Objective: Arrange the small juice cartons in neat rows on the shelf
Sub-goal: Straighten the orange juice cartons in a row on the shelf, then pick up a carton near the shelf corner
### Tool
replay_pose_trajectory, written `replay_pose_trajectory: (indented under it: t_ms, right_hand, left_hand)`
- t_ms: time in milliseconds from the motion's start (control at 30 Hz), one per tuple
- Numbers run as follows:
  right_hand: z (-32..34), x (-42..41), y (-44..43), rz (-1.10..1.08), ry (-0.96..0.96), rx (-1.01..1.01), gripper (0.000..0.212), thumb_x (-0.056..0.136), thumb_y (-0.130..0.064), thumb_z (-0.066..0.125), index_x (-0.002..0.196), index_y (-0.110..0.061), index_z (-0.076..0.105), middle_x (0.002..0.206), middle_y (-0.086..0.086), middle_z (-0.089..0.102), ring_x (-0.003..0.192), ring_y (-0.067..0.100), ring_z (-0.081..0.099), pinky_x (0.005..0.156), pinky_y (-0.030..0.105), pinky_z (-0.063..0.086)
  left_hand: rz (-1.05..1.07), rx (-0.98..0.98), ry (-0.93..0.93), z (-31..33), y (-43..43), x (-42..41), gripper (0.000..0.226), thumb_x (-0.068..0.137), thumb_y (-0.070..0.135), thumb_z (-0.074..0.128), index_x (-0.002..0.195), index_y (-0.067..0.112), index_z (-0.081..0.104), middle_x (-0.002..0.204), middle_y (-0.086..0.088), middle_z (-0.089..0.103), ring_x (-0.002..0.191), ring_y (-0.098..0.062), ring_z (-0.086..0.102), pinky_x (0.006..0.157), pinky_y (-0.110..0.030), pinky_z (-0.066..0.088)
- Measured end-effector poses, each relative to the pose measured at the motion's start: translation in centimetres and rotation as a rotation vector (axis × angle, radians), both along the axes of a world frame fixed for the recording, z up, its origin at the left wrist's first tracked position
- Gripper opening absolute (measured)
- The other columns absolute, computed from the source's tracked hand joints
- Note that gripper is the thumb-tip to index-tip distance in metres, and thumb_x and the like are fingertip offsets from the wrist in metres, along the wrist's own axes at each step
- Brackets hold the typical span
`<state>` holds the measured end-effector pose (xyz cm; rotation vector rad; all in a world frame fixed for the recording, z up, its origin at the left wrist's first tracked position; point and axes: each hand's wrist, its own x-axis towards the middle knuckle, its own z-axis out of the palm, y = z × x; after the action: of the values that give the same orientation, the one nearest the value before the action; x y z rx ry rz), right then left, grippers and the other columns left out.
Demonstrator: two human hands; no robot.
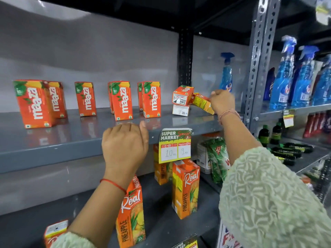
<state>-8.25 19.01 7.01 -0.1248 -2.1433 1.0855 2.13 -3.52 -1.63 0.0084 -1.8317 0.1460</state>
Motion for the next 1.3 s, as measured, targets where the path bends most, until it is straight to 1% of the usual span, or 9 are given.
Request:
replay_pose_trajectory:
  t_ms: [133, 267, 333, 500, 733, 867, 967, 1133, 1300]
  right_hand:
    - [1.2, 0.0, -3.1, 0.178, 0.011, -0.130, 0.042, 0.084, -0.045, 0.055, 0.057, -0.014, 0.047, 0.064, 0.004, 0.055, 0.074, 0.027, 0.063, 0.079, 0.038, 0.054]
    - [1.8, -0.6, -4.8, 0.387, -0.196, -0.302, 0.033, 0.076, -0.043, 0.067, 0.066, -0.017, 0.050, 0.082, 0.007, 0.066, 0.066, 0.018, 0.066, 0.061, 0.032, 0.061]
    - [2.2, -0.8, -4.8, 0.452, -0.262, -0.365, 0.027, 0.077, -0.033, 0.069, 0.070, -0.014, 0.052, 0.081, 0.008, 0.066, 0.061, 0.016, 0.062, 0.041, 0.024, 0.054]
    - [2.2, -0.4, -4.4, 0.481, -0.280, -0.446, 0.026, 0.082, -0.025, 0.067, 0.093, -0.008, 0.051, 0.099, 0.013, 0.065, 0.073, 0.021, 0.064, 0.031, 0.018, 0.048]
    - [-0.5, 0.2, -4.5, 0.427, -0.043, -0.543, 0.022, 0.074, -0.017, 0.074, 0.071, -0.013, 0.053, 0.107, 0.019, 0.070, 0.086, 0.028, 0.069, 0.063, 0.037, 0.059]
    - [-1.1, 2.4, -5.0, 0.487, 0.046, -0.510, 0.031, 0.071, -0.013, 0.076, 0.099, -0.008, 0.063, 0.112, 0.016, 0.070, 0.097, 0.030, 0.069, 0.088, 0.047, 0.056]
    - [-0.6, 4.8, -6.9, 0.584, 0.048, -0.430, 0.040, 0.072, -0.008, 0.076, 0.109, -0.003, 0.062, 0.109, 0.013, 0.070, 0.096, 0.027, 0.068, 0.088, 0.047, 0.055]
    - [0.9, 7.5, -14.1, 0.863, -0.075, -0.329, 0.026, 0.070, 0.005, 0.073, 0.071, -0.014, 0.055, 0.079, 0.007, 0.064, 0.070, 0.019, 0.062, 0.061, 0.028, 0.058]
    - [1.8, 7.3, -22.6, 0.832, -0.131, -0.128, 0.032, 0.055, 0.000, 0.083, 0.072, -0.011, 0.059, 0.097, 0.017, 0.072, 0.096, 0.034, 0.068, 0.082, 0.052, 0.057]
  left_hand:
    - [-0.008, 0.015, 0.050, -0.2, 0.1, -0.4, 0.051, 0.094, 0.022, 0.037, 0.051, 0.005, 0.058, 0.048, -0.011, 0.060, 0.042, -0.027, 0.055, 0.050, -0.027, 0.039]
    - [-0.024, 0.000, 0.072, -0.2, 0.3, -0.4, 0.063, 0.100, 0.026, 0.023, 0.053, 0.005, 0.058, 0.049, -0.011, 0.061, 0.042, -0.027, 0.056, 0.050, -0.027, 0.039]
    - [-0.015, -0.001, 0.062, -0.2, 0.2, -0.4, 0.057, 0.098, 0.024, 0.029, 0.053, 0.004, 0.059, 0.049, -0.012, 0.061, 0.042, -0.028, 0.056, 0.050, -0.027, 0.039]
    - [-0.001, 0.014, 0.034, -0.1, 0.3, -0.2, 0.045, 0.091, 0.021, 0.042, 0.054, 0.004, 0.058, 0.050, -0.013, 0.062, 0.043, -0.028, 0.058, 0.052, -0.027, 0.042]
    - [-0.012, 0.011, -0.002, -0.1, 0.3, 0.0, 0.045, 0.091, 0.022, 0.041, 0.055, 0.004, 0.060, 0.052, -0.012, 0.064, 0.045, -0.027, 0.059, 0.051, -0.027, 0.042]
    - [-0.072, -0.079, -0.105, 0.1, -0.4, 0.7, 0.043, 0.091, 0.024, 0.039, 0.062, 0.006, 0.065, 0.058, -0.010, 0.067, 0.049, -0.027, 0.062, 0.051, -0.028, 0.044]
    - [-0.081, -0.087, -0.134, 0.2, -3.2, 2.4, 0.042, 0.091, 0.024, 0.039, 0.064, 0.007, 0.066, 0.058, -0.012, 0.067, 0.050, -0.029, 0.062, 0.051, -0.030, 0.046]
    - [-0.031, -0.173, -0.087, -0.5, -9.0, 5.9, 0.038, 0.091, 0.022, 0.041, 0.083, 0.002, 0.072, 0.078, -0.015, 0.073, 0.068, -0.031, 0.069, 0.061, -0.033, 0.051]
    - [0.129, -0.084, -0.051, -0.1, -15.0, 8.8, 0.040, 0.091, 0.023, 0.041, 0.068, 0.005, 0.069, 0.059, -0.013, 0.067, 0.051, -0.032, 0.062, 0.052, -0.032, 0.046]
